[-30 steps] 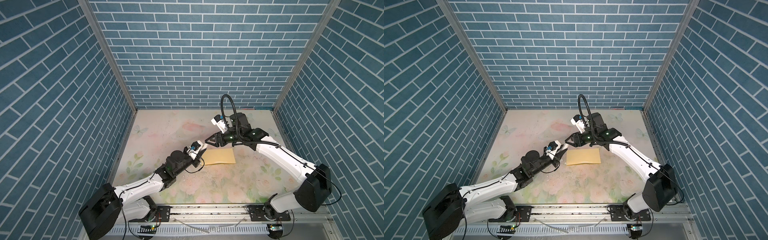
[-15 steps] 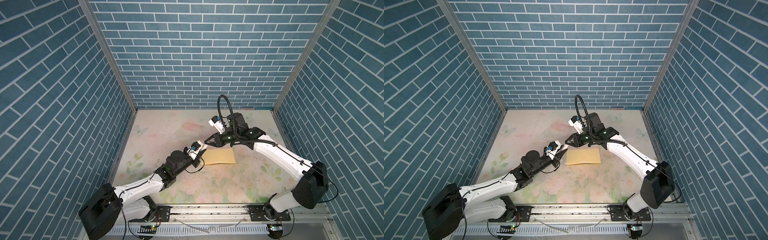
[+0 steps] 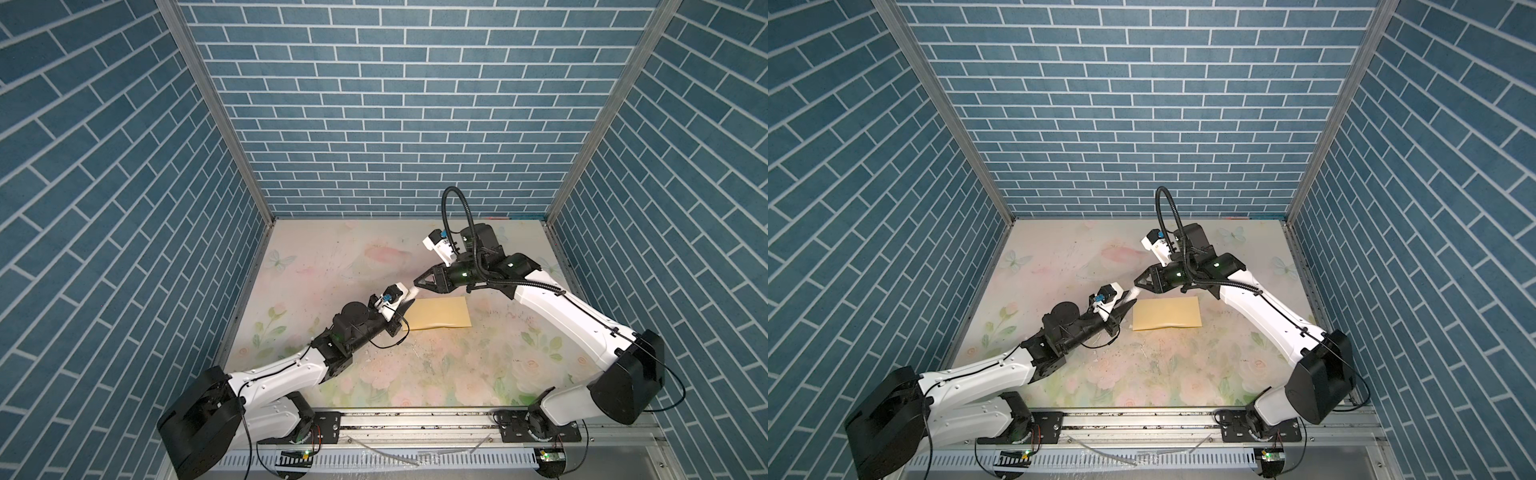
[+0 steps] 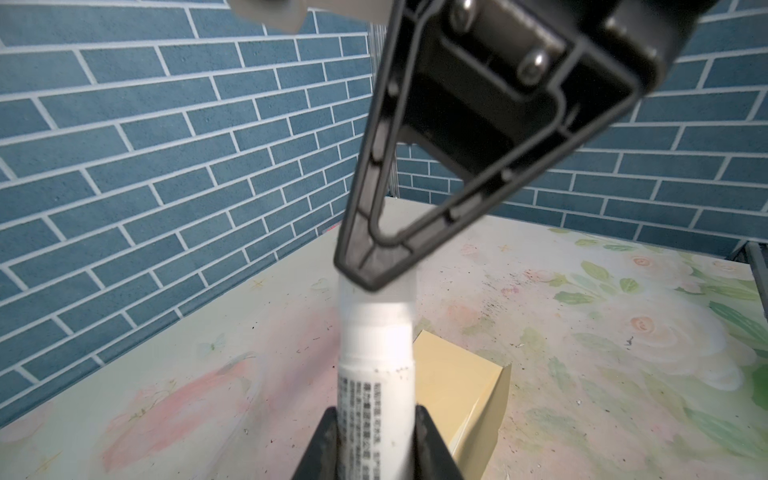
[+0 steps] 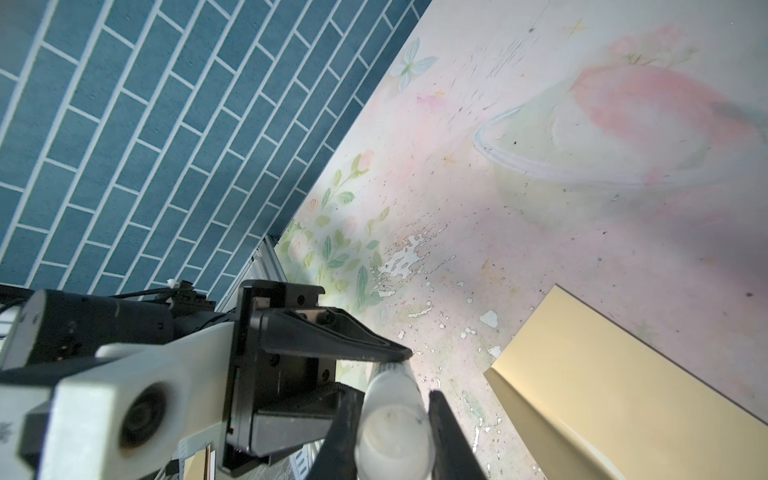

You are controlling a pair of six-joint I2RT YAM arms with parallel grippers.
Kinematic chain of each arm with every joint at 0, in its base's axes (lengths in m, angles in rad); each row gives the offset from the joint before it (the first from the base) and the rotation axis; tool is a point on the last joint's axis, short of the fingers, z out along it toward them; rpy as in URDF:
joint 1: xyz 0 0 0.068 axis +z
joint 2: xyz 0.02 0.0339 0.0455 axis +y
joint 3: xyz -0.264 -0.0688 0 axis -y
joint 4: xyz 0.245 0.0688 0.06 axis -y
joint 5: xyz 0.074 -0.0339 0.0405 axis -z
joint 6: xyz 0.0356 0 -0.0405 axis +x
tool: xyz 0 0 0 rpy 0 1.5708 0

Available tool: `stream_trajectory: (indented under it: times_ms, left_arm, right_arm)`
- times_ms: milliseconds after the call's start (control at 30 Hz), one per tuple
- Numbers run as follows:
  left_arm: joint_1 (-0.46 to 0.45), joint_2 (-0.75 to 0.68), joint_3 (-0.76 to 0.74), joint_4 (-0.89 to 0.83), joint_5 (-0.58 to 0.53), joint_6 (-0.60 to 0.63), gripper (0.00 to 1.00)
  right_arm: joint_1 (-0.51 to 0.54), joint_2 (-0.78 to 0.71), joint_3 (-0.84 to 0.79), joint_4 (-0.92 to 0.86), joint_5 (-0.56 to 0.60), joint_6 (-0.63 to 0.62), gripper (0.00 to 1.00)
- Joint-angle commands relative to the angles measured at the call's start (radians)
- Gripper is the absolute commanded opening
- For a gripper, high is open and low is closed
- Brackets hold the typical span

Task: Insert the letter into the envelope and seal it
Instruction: 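Grip the glue stick cap with the right gripper and pull it off, then draw the right gripper back holding the cap while left holds the stick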

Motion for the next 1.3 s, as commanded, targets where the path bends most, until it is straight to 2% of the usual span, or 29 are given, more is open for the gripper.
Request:
stream_trajectory:
  times_ms: [0, 133, 200, 300, 467, 633, 933, 1267]
  left_arm:
    - [-0.003, -0.007, -0.022, 0.001, 0.006, 0.003, 0.0]
    - [-0.008, -0.003, -0.022, 0.006, 0.004, 0.001, 0.0]
    - [-0.009, -0.004, -0.021, 0.008, 0.003, -0.002, 0.0]
    - [-0.011, -0.004, -0.025, 0.021, 0.001, -0.013, 0.0]
    - [-0.013, -0.002, -0.027, 0.034, -0.006, -0.029, 0.0]
    - [-0.018, -0.009, -0.03, 0.036, -0.011, -0.038, 0.0]
    - [-0.022, -0.011, -0.034, 0.04, -0.016, -0.042, 0.0]
    - [-0.023, 0.002, -0.036, 0.049, -0.018, -0.043, 0.0]
  right_arm:
    - [-0.034, -0.043, 0.059, 0.002, 0.012, -0.035, 0.03]
    - [-0.05, -0.047, 0.058, -0.001, 0.01, -0.037, 0.03]
    - [-0.066, -0.049, 0.052, -0.005, 0.049, -0.04, 0.04]
    - [-0.11, -0.032, 0.06, -0.044, 0.165, -0.053, 0.05]
    - [-0.19, 0.059, 0.078, -0.077, 0.425, -0.077, 0.05]
    - [-0.252, 0.217, 0.102, -0.044, 0.57, -0.101, 0.05]
    - [-0.291, 0.476, 0.158, 0.019, 0.668, -0.108, 0.06]
    - [-0.296, 0.579, 0.136, 0.062, 0.681, -0.089, 0.09]
